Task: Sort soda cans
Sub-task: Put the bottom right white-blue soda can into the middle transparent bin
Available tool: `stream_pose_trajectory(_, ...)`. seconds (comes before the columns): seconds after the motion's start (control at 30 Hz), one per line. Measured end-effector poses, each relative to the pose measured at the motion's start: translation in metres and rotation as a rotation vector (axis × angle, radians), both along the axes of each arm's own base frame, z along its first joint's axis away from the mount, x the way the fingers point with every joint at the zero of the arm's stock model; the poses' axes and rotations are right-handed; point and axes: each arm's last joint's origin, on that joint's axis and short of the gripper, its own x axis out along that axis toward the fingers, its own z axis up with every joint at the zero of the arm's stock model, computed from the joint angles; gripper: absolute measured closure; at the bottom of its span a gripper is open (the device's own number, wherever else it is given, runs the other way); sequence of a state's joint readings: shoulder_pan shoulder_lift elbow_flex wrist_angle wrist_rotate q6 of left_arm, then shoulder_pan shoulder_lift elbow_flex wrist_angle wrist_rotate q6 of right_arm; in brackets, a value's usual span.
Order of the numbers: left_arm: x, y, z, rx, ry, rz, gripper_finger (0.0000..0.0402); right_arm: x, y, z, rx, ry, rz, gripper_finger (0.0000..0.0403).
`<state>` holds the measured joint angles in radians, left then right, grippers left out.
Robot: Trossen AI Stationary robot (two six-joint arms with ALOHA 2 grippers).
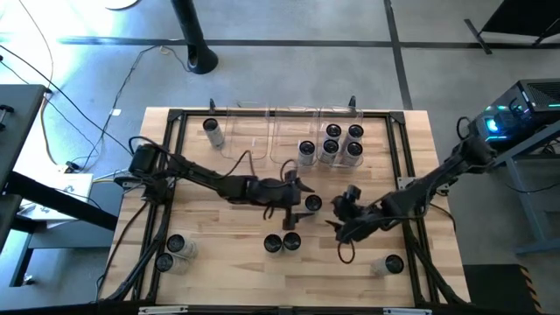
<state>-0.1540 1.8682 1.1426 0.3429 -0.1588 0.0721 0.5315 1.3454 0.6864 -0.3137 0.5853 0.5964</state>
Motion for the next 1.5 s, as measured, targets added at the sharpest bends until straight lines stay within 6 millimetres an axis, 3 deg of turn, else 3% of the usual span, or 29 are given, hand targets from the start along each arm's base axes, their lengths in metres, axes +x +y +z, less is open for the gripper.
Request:
stream_pose_trajectory(0.23,0.008,0.009,0.003,-0.036,0.051,0.039,0.0064,0.015,-0.011,-0.019,-0.023,-0.096,-0.002,0.0100)
stream_pose_trajectory(0.53,0.008,0.008,0.003,-0.111,0.057,0.020,0.0068,0.023,-0.015,-0.021,-0.056,-0.118,0.023,0.0100)
stream_pose_trajectory(0.8,0.009,0.016,-0.001,-0.086,0.076,0.011,0.0116,0.016,-0.006,-0.015,-0.096,-0.149,0.035,0.0100)
stream_pose_trajectory(0.93,0.009,0.020,0.000,-0.085,0.079,0.017,0.0158,0.004,0.000,-0.007,-0.051,-0.152,0.036,0.0100)
stream_pose_trajectory(1.0,0.006,0.021,0.004,-0.074,0.095,0.022,0.0160,-0.004,0.002,-0.004,-0.031,-0.144,0.024,0.0100)
stream_pose_trajectory(1.1,-0.003,0.022,0.021,-0.029,0.128,0.041,0.0160,-0.014,0.005,-0.001,-0.036,-0.151,-0.019,0.0100)
stream_pose_trajectory(1.3,-0.043,0.025,0.089,0.112,0.096,0.178,0.0160,-0.022,0.013,0.000,-0.081,-0.188,-0.042,0.0100)
stream_pose_trajectory(1.4,-0.067,0.039,0.118,0.119,0.069,0.200,0.0160,-0.023,0.013,0.001,-0.094,-0.198,-0.048,0.0100)
stream_pose_trajectory(1.5,-0.082,0.067,0.137,0.136,0.033,0.266,0.0160,-0.023,0.013,0.001,-0.110,-0.205,-0.058,0.0100)
